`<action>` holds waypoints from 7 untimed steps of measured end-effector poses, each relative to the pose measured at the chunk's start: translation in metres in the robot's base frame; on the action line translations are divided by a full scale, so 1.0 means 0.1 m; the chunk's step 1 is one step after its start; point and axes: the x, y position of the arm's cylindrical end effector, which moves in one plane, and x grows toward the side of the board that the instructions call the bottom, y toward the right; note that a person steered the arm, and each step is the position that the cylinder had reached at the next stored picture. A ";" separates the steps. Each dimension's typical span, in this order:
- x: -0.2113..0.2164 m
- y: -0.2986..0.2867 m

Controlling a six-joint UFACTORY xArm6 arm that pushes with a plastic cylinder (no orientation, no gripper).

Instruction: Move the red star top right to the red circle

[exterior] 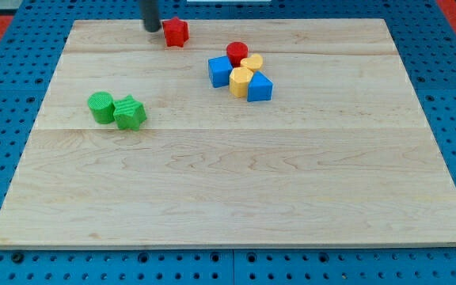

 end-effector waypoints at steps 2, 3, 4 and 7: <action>-0.10 0.86; -0.12 0.60; 0.01 0.51; 0.15 0.03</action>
